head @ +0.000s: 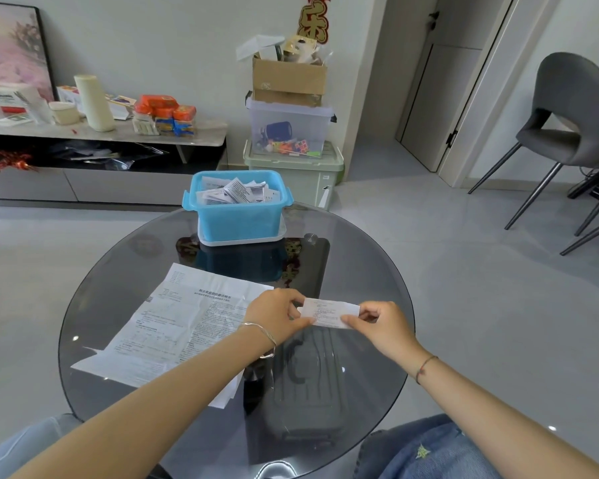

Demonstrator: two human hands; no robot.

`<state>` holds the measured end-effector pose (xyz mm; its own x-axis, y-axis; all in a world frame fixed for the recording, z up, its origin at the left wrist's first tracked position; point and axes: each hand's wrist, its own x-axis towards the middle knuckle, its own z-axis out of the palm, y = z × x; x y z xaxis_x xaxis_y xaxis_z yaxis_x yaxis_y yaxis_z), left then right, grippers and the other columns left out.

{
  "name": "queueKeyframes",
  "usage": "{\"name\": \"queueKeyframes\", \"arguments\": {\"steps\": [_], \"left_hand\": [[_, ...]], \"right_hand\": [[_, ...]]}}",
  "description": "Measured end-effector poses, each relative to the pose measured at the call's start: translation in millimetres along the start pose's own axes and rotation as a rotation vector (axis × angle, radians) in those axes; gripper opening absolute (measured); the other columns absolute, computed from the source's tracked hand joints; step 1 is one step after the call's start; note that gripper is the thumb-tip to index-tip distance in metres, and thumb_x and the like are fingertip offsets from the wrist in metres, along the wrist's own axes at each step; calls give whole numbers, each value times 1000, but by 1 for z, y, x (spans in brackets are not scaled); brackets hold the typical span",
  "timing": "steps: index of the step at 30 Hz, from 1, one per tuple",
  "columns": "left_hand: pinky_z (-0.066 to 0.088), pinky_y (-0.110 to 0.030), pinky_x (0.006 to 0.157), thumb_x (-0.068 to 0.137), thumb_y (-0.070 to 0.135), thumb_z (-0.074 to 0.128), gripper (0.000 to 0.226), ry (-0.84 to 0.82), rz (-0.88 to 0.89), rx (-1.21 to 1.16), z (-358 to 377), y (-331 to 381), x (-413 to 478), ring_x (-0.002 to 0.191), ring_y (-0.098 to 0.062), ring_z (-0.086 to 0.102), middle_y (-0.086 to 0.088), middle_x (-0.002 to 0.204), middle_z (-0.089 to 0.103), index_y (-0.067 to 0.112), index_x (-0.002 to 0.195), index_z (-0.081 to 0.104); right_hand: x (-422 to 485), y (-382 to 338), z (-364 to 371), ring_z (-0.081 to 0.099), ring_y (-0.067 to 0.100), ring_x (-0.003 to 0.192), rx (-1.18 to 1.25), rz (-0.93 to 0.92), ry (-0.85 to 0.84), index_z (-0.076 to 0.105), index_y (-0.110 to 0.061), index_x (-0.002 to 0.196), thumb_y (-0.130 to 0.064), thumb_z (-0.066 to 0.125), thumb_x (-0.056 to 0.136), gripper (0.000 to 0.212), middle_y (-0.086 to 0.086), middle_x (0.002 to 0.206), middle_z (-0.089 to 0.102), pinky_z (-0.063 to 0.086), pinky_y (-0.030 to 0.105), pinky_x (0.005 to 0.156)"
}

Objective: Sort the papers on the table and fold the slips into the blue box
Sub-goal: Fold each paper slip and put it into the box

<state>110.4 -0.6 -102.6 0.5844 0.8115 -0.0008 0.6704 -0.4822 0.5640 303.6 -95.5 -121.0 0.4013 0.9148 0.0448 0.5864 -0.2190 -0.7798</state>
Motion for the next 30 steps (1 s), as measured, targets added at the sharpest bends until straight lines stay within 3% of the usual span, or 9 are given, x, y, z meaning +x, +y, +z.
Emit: {"name": "queueKeyframes", "arguments": {"steps": [7,11,15,17,19,22,25,28,30], "left_hand": [[49,-26,93,85,41,68,51,8,-56,-6,2,2,6,93,-11,64,5,97,70,25,130,53],[48,-28,95,85,44,66,58,36,-36,82,8,-1,2,102,-13,61,6,106,67,28,137,45],[36,-22,100,95,31,56,43,62,175,226,4,2,-3,122,-12,45,5,134,50,27,137,49],[29,-20,103,98,18,47,40,-61,311,325,4,9,-6,131,-13,40,5,146,43,26,138,49],[35,-28,104,100,13,41,43,-173,373,430,8,13,-11,131,-18,43,1,146,44,23,141,45],[42,-39,100,102,23,34,39,-201,403,482,12,9,-19,125,-24,48,-5,141,48,15,140,42],[31,-36,110,103,32,29,47,-213,437,560,14,7,-26,138,-22,33,-6,152,32,12,147,31],[19,-32,116,104,35,26,52,-217,432,584,12,9,-30,144,-21,21,-5,158,21,12,150,22],[18,-32,116,104,36,26,52,-218,431,582,11,9,-31,144,-20,21,-4,158,21,13,150,22]], "right_hand": [[8,-1,4,45,5,50,-21,25,-26,57,-18,57,-26,77,79,30,-9,55,55,30,13,48],[12,-3,8,49,6,53,-54,34,-35,69,-11,72,-25,75,80,17,-7,60,60,35,21,52],[14,-5,9,44,6,50,-78,58,-23,62,-18,61,-23,77,78,24,-8,55,54,33,22,51],[16,-5,9,42,5,48,-83,70,-27,57,-21,56,-23,78,77,29,-9,52,52,32,22,51],[16,-5,10,46,6,50,-75,88,-32,59,-20,58,-23,79,76,27,-7,55,57,34,22,54],[17,-5,11,51,8,54,-74,108,-27,61,-19,61,-24,79,76,24,-5,60,61,39,22,57],[16,-6,12,52,10,56,-82,112,-14,61,-18,63,-25,79,76,23,-4,62,61,41,24,59],[8,-7,13,50,4,63,-162,-13,46,61,-21,78,-25,76,78,16,-10,75,61,40,24,63],[2,-7,12,52,5,82,-356,-268,161,62,-22,99,-24,72,81,20,-11,99,60,41,21,73]]}}
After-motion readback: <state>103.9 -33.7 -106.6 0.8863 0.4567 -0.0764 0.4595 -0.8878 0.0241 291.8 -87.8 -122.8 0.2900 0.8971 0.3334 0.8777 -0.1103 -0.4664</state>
